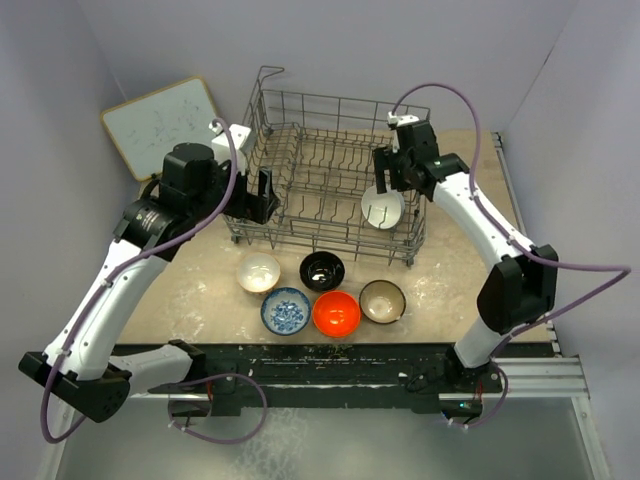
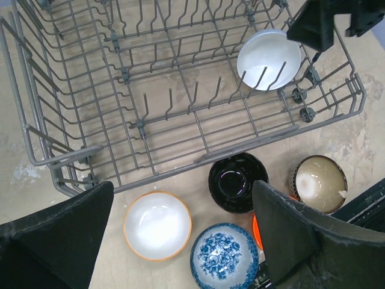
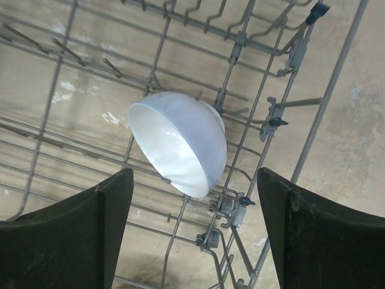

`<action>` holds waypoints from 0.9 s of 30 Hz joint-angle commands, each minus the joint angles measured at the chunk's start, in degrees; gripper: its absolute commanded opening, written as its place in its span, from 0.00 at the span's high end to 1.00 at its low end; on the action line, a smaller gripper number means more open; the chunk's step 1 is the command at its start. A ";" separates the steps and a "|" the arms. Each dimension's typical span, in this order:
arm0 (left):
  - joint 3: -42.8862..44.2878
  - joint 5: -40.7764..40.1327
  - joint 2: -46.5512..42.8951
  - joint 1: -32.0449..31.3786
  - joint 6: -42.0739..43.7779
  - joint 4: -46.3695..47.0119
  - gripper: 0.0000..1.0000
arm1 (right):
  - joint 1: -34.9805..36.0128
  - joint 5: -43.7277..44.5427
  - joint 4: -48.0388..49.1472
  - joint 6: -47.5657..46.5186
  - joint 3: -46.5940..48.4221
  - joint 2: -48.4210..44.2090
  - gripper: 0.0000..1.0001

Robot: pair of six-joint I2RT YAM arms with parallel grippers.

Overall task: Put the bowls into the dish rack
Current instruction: Pick up the bowl from the dish rack.

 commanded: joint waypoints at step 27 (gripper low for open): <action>-2.22 -1.52 -3.66 1.89 2.69 1.32 0.01 | 2.02 7.68 9.45 -4.20 -2.91 11.99 0.48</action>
